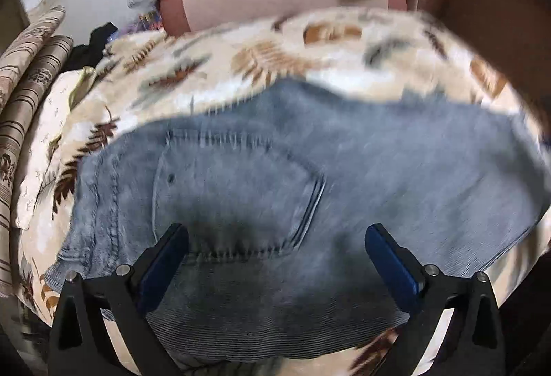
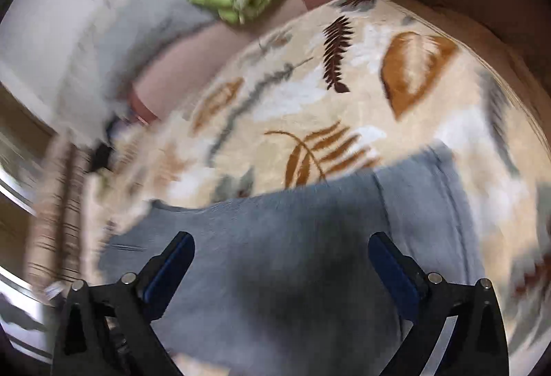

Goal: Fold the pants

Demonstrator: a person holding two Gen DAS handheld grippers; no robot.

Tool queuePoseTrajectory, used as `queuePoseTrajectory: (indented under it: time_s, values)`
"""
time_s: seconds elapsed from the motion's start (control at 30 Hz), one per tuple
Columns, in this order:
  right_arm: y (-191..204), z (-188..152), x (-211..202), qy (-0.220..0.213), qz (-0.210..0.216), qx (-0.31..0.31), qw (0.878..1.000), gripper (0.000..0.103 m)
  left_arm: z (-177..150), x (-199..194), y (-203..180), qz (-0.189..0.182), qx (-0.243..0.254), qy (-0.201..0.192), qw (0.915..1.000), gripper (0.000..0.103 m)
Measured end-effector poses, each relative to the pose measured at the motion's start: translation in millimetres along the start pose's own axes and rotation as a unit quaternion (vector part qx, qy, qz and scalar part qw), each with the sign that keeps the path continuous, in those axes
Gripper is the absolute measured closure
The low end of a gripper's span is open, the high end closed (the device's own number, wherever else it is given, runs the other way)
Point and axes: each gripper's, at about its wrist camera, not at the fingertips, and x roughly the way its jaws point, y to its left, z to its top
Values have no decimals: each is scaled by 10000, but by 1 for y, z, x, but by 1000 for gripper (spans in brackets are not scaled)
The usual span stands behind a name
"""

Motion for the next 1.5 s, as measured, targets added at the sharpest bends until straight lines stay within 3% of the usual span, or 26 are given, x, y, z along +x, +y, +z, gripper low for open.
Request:
queuePoseTrajectory:
  time_s: [0.13, 0.23, 0.4, 0.47, 0.5, 0.67, 0.8, 0.87, 0.9, 0.97, 1.0, 1.03, 1.1, 1.2, 1.27, 1.3, 1.37, 1.5]
  values:
    - [-65, -43, -41, -78, 529, 1403, 9887, 1, 16, -6, -16, -522, -267, -84, 9982, 0]
    - [-115, -76, -65, -244, 692, 2354, 9691, 1, 25, -4, -43, -908, -310, 19, 9954, 0]
    - [-136, -78, -65, -394, 1023, 2795, 9539, 3, 38, -2, -92, -1392, -280, 71, 9898, 0]
    - [-136, -75, -62, -424, 1002, 2796, 9539, 9, 43, 1, -107, -1615, -365, 154, 9861, 0]
    - [-137, -72, -56, -418, 996, 2826, 9531, 18, 44, 3, -113, -1664, -402, 187, 9851, 0]
    - [-143, -71, -45, -408, 729, 2890, 9537, 23, 47, 9, -135, -1781, -486, 306, 9823, 0]
    - [-141, -72, -46, -462, 523, 2902, 9544, 23, 46, 16, -147, -1702, -257, 335, 9845, 0]
    - [-137, -70, -47, -464, 353, 2836, 9572, 23, 42, 23, -152, -1450, -22, 356, 9888, 0]
    - [-136, -69, -46, -443, 277, 2775, 9593, 23, 37, 35, -162, -1184, 285, 543, 9911, 0]
    - [-133, -66, -39, -384, 116, 2672, 9628, 22, 25, 57, -178, -857, 859, 975, 9878, 0]
    - [-133, -66, -38, -370, 87, 2645, 9636, 24, 22, 54, -180, -796, 970, 719, 9895, 0]
    - [-132, -64, -38, -339, 20, 2583, 9655, 28, 21, 48, -182, -725, 1044, 616, 9900, 0]
    - [-132, -63, -40, -275, -254, 2461, 9685, 66, 25, 36, -180, -794, 988, 580, 9902, 0]
    - [-139, -63, -41, -200, -288, 2452, 9688, 70, 31, 13, -171, -804, 887, 63, 9928, 0]
    - [-137, -63, -41, -186, -377, 2327, 9716, 70, 26, 28, -177, -605, 1137, 306, 9912, 0]
    - [-134, -61, -41, -170, -459, 2249, 9732, 70, 15, 50, -188, -452, 1561, 775, 9837, 0]
    - [-130, -57, -42, -164, -516, 2139, 9754, 73, 12, 50, -186, -535, 1508, 428, 9862, 0]
    - [-95, -42, -56, -372, -713, 1509, 9853, 74, 16, 49, -185, -551, 1515, 522, 9855, 0]
